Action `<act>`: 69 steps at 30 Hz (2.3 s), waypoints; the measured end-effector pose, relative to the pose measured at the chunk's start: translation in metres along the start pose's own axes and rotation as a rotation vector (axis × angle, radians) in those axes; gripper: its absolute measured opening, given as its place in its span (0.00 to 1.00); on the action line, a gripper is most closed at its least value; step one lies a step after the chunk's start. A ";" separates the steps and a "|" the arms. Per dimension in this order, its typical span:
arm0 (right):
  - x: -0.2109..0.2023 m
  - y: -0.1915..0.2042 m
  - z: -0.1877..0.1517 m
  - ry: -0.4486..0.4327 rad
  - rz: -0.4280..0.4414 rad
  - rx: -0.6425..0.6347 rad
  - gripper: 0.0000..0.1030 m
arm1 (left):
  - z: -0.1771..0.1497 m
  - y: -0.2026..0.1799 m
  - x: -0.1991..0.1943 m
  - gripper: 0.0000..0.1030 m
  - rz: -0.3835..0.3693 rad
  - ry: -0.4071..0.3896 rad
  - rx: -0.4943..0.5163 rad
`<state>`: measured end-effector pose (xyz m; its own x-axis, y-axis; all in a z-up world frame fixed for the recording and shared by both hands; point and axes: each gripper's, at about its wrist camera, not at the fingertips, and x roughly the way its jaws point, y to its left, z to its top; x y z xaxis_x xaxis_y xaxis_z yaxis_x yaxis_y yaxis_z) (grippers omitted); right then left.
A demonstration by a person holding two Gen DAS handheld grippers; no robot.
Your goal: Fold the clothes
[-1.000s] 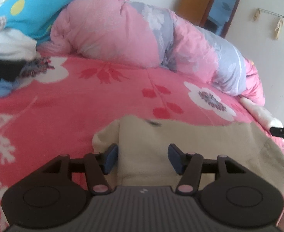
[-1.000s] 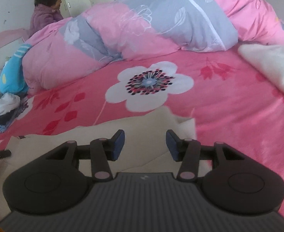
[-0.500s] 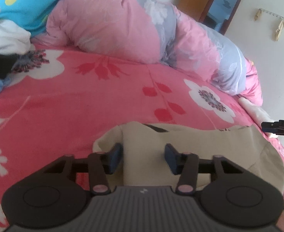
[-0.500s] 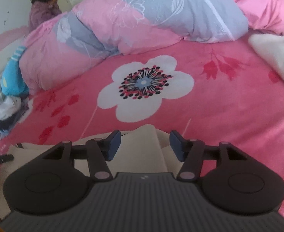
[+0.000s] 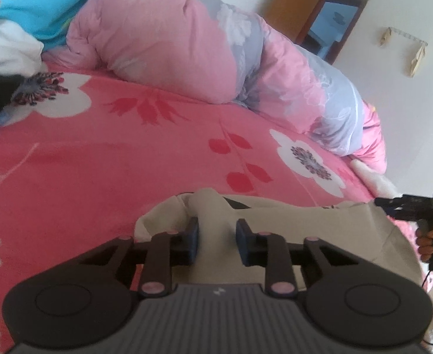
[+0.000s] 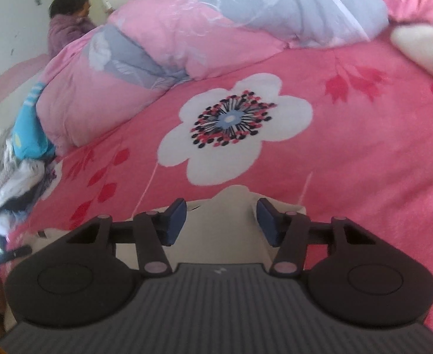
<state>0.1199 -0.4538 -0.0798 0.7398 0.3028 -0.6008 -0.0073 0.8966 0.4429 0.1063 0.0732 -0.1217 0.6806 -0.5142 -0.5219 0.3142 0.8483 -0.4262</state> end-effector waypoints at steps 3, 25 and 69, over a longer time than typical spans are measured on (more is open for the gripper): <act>0.005 -0.007 -0.005 -0.002 0.018 0.052 0.39 | -0.001 0.001 0.002 0.26 -0.006 0.005 0.002; -0.010 0.003 0.003 -0.169 -0.004 0.045 0.03 | 0.022 0.003 -0.003 0.06 -0.006 -0.139 -0.041; -0.005 0.091 -0.050 -0.061 -0.154 -0.214 0.24 | -0.018 -0.051 -0.009 0.52 0.040 -0.067 -0.040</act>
<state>0.0818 -0.3577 -0.0702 0.7822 0.1438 -0.6062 -0.0289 0.9803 0.1952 0.0726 0.0319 -0.1082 0.7356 -0.4688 -0.4889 0.2595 0.8617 -0.4360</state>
